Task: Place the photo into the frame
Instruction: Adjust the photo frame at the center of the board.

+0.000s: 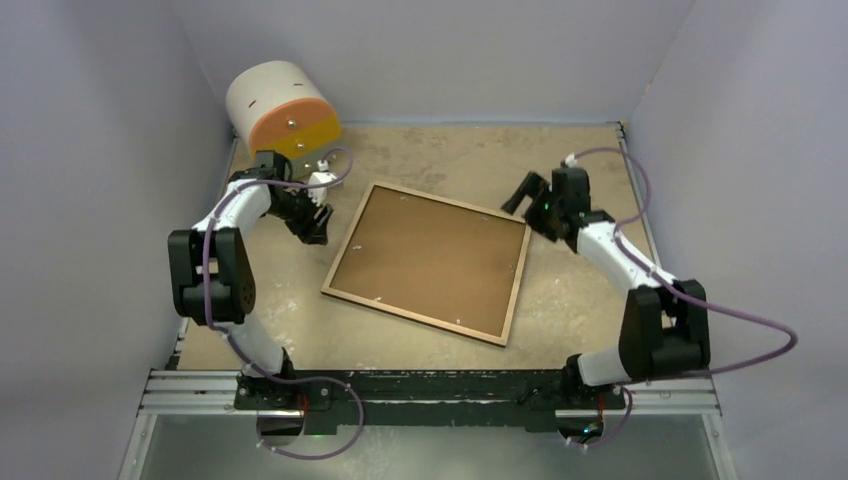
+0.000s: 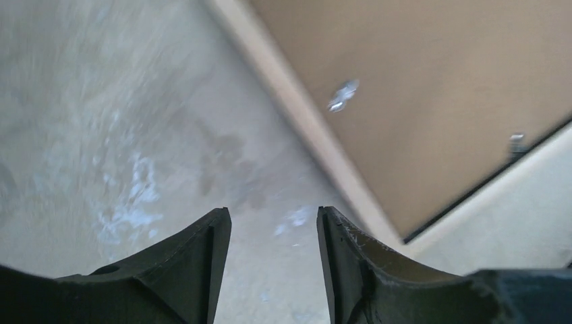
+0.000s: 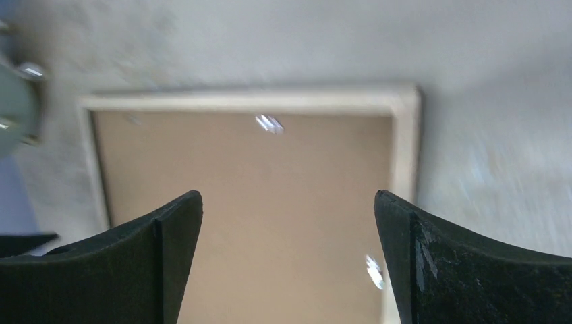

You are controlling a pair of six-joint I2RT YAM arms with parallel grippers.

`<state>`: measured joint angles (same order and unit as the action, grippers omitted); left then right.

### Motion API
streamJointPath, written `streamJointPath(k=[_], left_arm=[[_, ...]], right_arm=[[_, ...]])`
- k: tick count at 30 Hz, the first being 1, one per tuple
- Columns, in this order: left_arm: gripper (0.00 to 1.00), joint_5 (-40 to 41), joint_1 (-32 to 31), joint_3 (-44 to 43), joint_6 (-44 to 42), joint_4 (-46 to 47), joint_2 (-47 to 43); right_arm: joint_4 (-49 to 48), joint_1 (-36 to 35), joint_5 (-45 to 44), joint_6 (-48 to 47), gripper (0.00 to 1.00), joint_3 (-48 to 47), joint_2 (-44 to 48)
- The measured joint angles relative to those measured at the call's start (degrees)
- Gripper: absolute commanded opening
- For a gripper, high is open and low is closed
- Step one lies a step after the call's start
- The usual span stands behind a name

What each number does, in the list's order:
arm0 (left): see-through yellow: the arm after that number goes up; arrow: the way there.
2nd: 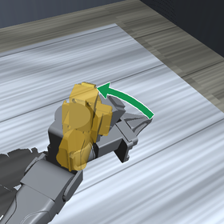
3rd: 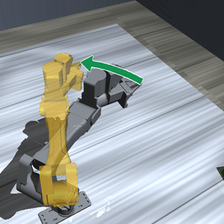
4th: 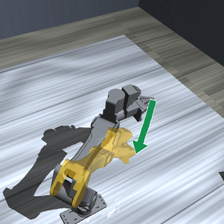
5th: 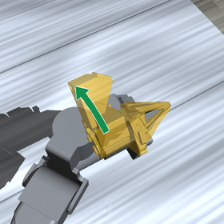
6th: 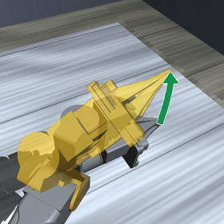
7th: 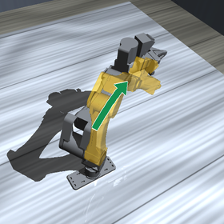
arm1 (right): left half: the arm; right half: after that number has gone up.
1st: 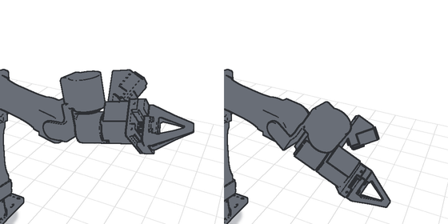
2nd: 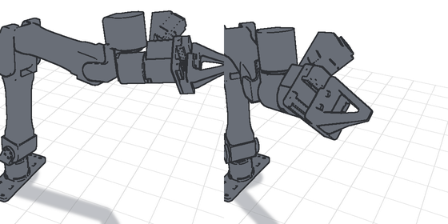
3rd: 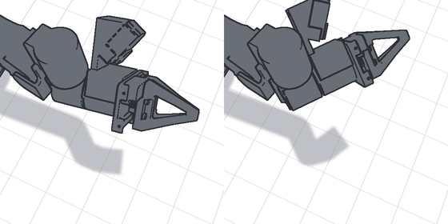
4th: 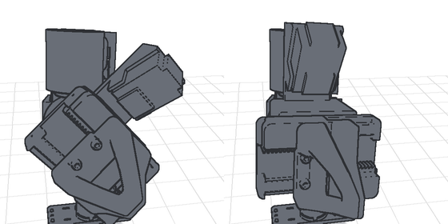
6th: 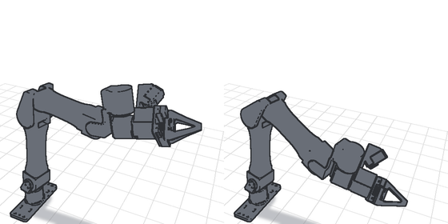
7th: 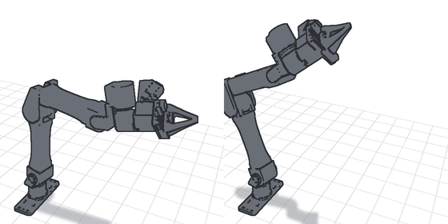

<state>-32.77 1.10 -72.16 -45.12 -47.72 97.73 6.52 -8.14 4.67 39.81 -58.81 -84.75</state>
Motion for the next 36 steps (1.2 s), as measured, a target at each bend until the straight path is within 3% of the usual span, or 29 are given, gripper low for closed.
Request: streamJointPath(k=[4,7,12,19,28,32,36], left_arm=[[0.51,2.67,4.26,1.18,0.39,4.35,5.64],[0.5,2.95,4.2,4.02,0.66,6.38,6.25],[0.49,1.31,3.58,6.97,0.96,8.09,6.23],[0.48,-3.02,3.02,11.32,-2.19,9.07,3.61],[0.48,-6.99,-0.72,17.22,-11.37,1.51,-0.74],[0.48,-7.82,-0.83,17.25,-12.59,-2.14,-0.81],[0.51,-9.01,2.91,13.09,-11.54,-5.46,0.0]], right_arm=[[2.32,-0.44,-3.82,1.38,0.99,15.06,9.77],[4.35,0.9,-5.22,1.49,0.99,18.03,14.97],[0.07,2.14,-2.47,1.6,0.99,18.05,12.7],[-5.57,2.38,7.19,3.02,0.99,16.96,-1.49],[-6.84,4.15,9.7,2.78,0.99,3.98,-12.26],[-5.9,3.98,8.24,2.8,0.93,1.4,-12.07],[-4.98,3.58,4.7,2.8,0.84,1.53,-6.38]])
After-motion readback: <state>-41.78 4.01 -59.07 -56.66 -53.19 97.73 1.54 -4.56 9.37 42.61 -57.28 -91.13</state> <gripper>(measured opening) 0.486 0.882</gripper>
